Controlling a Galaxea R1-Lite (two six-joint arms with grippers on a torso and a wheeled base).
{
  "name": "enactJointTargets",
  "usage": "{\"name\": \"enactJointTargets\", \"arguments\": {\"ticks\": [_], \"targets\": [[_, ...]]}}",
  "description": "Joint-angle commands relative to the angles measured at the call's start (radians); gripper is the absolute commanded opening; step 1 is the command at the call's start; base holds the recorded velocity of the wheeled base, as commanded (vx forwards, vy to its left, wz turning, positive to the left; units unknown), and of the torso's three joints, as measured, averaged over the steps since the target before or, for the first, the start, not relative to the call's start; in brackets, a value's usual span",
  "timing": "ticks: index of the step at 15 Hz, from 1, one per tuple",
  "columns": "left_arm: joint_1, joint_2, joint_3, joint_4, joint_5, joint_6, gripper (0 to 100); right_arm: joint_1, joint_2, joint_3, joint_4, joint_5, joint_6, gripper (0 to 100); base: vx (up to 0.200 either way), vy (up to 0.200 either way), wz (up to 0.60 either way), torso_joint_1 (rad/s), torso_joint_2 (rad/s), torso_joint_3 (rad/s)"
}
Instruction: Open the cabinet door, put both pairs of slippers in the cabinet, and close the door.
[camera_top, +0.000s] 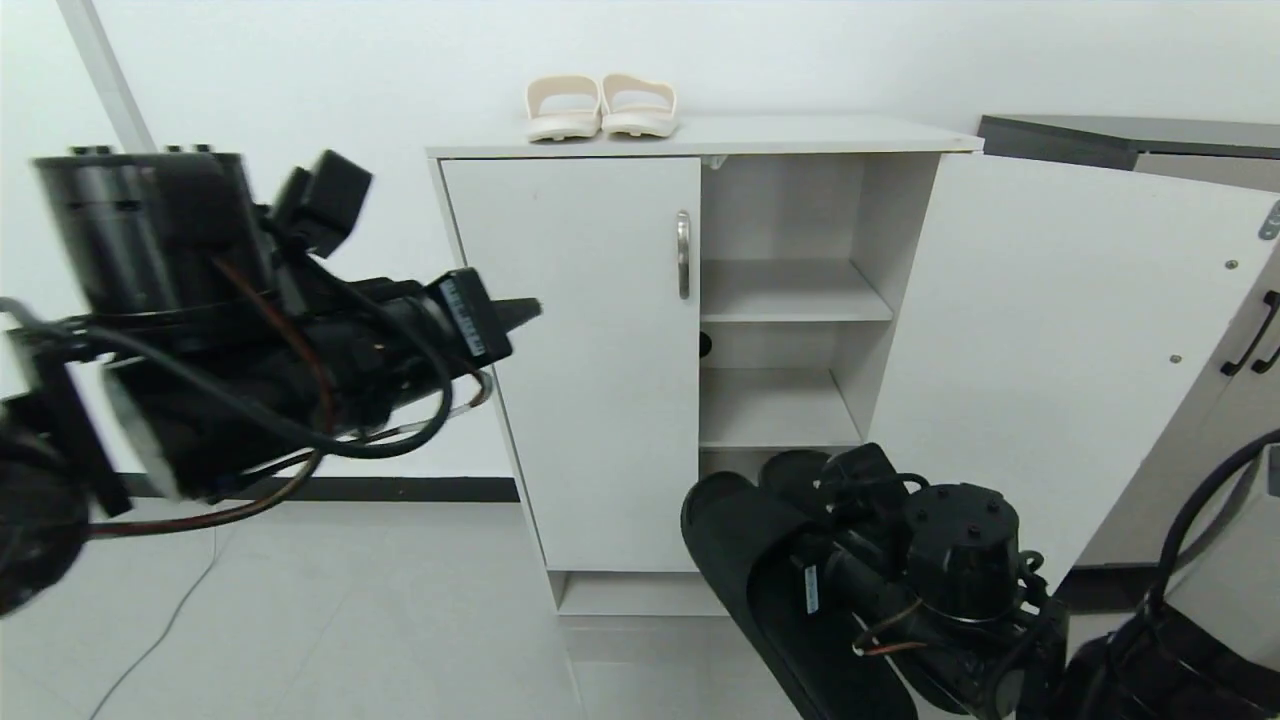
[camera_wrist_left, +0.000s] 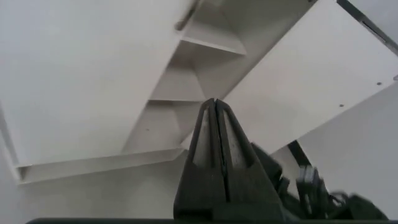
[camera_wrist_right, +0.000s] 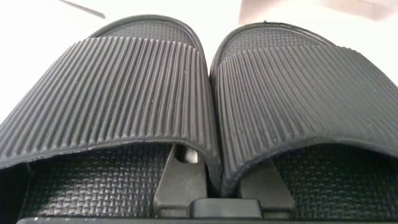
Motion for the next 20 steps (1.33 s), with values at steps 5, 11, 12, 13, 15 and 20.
{"name": "enactJointTargets", "arguments": {"ticks": [5,11,12,13,15,20], "targets": [[0.129,-0.535,0.421,0.032,0.226,0.086,0,-0.031,0.038,-0.212,0.221,-0.16,0.105,0,0.0,0.0,0.0,0.0,0.0,0.0],[0.324,-0.866,0.63,0.038,0.521,0.344,0,-0.032,0.035,-0.218,0.222,-0.194,0.107,0,0.0,0.0,0.0,0.0,0.0,0.0],[0.406,-0.921,0.668,0.043,0.518,0.367,0,-0.032,0.037,-0.216,0.222,-0.194,0.105,0,0.0,0.0,0.0,0.0,0.0,0.0],[0.442,-0.947,0.688,0.055,0.511,0.37,0,-0.032,0.037,-0.213,0.222,-0.194,0.105,0,0.0,0.0,0.0,0.0,0.0,0.0],[0.479,-1.127,0.766,0.21,0.452,0.375,0,-0.029,0.037,-0.212,0.222,-0.194,0.104,0,0.0,0.0,0.0,0.0,0.0,0.0],[0.488,-1.438,0.846,0.54,0.449,0.373,0,-0.023,0.037,-0.205,0.221,-0.194,0.104,0,0.0,0.0,0.0,0.0,0.0,0.0]]}}
